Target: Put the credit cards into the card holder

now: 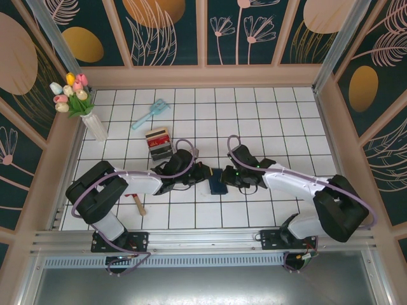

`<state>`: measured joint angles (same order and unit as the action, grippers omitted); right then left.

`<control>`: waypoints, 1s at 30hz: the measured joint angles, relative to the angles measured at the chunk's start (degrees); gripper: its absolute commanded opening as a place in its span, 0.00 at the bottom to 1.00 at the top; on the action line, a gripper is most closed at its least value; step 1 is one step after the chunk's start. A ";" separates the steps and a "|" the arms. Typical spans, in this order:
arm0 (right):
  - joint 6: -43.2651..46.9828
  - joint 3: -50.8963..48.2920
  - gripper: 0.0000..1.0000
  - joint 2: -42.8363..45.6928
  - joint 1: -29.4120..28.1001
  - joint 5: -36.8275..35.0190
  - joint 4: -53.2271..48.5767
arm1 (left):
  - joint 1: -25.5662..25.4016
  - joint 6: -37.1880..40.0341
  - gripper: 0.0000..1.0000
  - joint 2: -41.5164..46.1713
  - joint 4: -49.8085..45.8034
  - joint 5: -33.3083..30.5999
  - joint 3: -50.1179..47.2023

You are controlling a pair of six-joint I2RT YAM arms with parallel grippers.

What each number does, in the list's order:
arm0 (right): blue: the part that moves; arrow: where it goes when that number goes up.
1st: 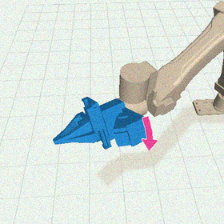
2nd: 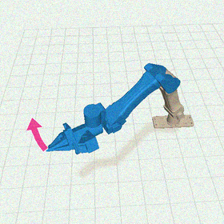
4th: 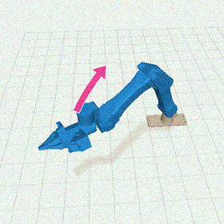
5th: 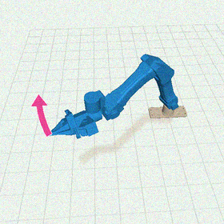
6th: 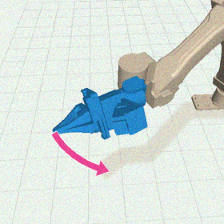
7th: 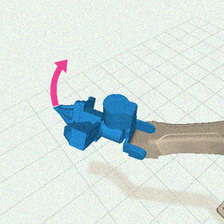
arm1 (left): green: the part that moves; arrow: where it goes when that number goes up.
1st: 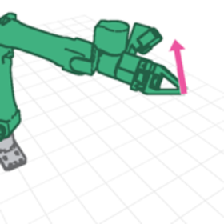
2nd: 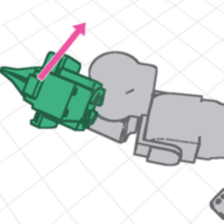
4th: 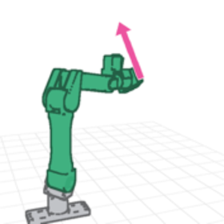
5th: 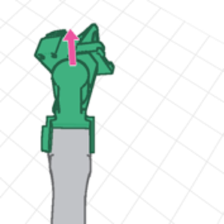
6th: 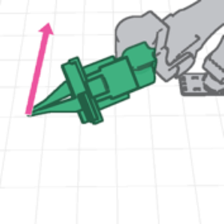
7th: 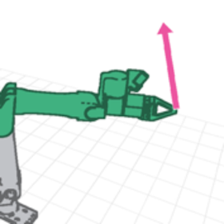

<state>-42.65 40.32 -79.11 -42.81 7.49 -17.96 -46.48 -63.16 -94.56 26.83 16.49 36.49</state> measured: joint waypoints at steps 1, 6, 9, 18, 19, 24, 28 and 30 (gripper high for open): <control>0.26 0.33 0.30 -0.61 -0.22 0.00 -0.02 | 0.00 0.00 0.03 0.00 0.00 0.00 0.00; 1.01 0.85 0.39 -1.20 -1.40 1.84 2.16 | 0.00 -0.11 0.02 0.00 0.02 0.02 0.00; 1.53 0.90 0.39 -1.22 -1.51 2.86 3.61 | 0.00 -0.13 0.02 0.00 0.00 0.07 0.00; 1.90 2.29 0.36 -6.62 -2.69 0.39 4.17 | 0.02 -0.11 0.02 -0.02 -1.14 -0.07 0.00; 1.88 2.64 0.34 -6.91 -3.08 -0.39 3.98 | 0.02 -0.11 0.02 -0.02 -1.25 -0.24 0.00; 1.11 4.46 0.18 -7.45 -5.03 -6.51 1.60 | 0.00 -0.11 0.02 -0.02 -1.36 -0.50 0.00; 0.22 4.83 0.10 -7.41 -5.16 -8.98 0.85 | -0.07 0.09 0.01 0.15 -1.57 -0.96 0.02; 0.20 4.33 0.07 -7.06 -4.35 -10.32 -0.17 | -0.15 0.22 0.00 0.76 -2.62 -1.55 0.02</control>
<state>-42.46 44.64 -86.17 -47.16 -2.83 -18.13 -46.63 -62.94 -93.80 24.21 14.94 36.51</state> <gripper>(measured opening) 0.090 0.123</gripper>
